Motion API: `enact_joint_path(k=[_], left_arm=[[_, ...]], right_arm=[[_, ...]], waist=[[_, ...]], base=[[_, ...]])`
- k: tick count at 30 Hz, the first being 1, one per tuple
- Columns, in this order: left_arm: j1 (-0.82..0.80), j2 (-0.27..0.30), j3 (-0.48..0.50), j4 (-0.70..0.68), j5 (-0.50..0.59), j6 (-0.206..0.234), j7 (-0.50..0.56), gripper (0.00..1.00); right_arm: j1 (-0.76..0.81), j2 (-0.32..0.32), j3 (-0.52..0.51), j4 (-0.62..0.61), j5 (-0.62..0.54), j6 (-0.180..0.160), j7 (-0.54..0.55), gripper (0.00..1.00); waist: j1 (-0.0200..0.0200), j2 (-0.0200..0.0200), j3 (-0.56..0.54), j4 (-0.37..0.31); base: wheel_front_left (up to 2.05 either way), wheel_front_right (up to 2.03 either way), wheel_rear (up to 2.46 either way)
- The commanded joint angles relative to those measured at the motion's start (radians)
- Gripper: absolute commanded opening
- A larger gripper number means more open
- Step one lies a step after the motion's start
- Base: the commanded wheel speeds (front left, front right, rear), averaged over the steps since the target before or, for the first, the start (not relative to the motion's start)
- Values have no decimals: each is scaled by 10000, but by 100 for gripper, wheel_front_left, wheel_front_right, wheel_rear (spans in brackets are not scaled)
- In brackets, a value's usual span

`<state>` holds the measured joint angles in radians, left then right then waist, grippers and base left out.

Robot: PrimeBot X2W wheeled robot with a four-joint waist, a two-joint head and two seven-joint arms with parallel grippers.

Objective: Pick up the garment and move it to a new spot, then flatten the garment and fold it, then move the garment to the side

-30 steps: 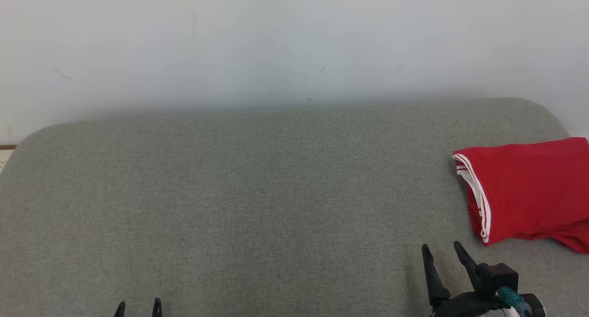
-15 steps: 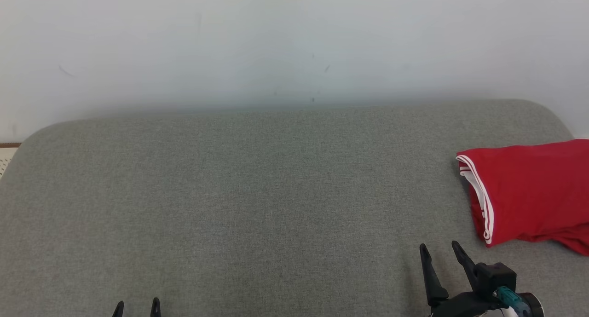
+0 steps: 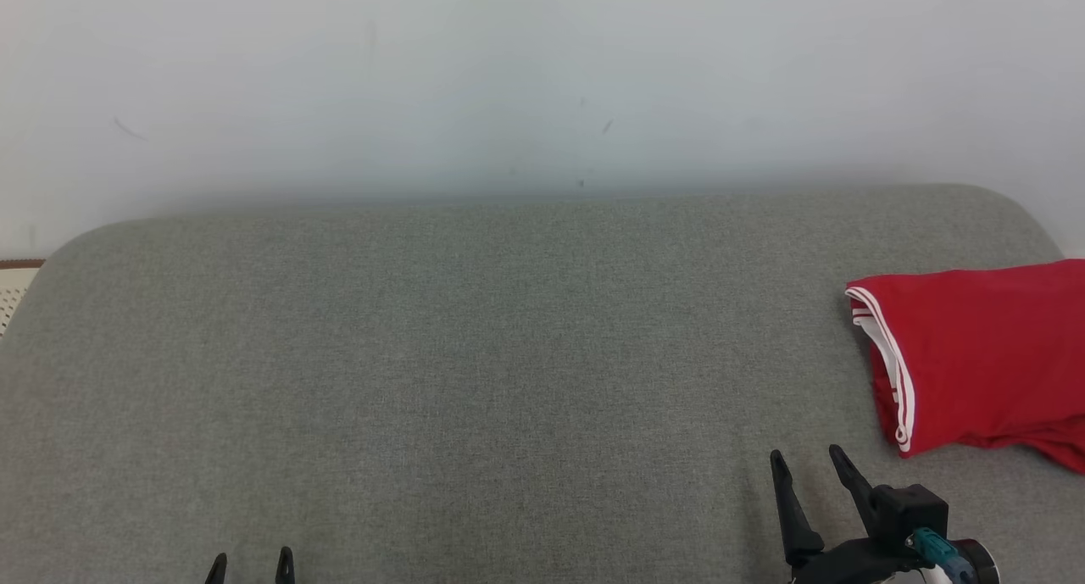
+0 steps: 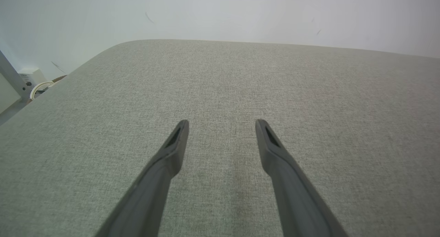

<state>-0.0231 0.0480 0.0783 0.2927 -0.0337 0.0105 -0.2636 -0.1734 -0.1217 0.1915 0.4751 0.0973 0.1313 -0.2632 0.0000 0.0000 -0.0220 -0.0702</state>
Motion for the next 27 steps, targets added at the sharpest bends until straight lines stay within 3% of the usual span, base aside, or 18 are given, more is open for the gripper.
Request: enact_joint_path(k=[1,27], left_arm=[[-162,35,23,-96,-140,-1,-2,100],[-183,38,37,-119,-204,-138,-3,100]], right_arm=[[-161,7,26,-75,36,-6,-2,100],[-150,35,140,-8,107,-9,-2,100]], waist=[[0,0,-2,12],[0,0,17,162]], base=[[0,0,0],[0,0,0]])
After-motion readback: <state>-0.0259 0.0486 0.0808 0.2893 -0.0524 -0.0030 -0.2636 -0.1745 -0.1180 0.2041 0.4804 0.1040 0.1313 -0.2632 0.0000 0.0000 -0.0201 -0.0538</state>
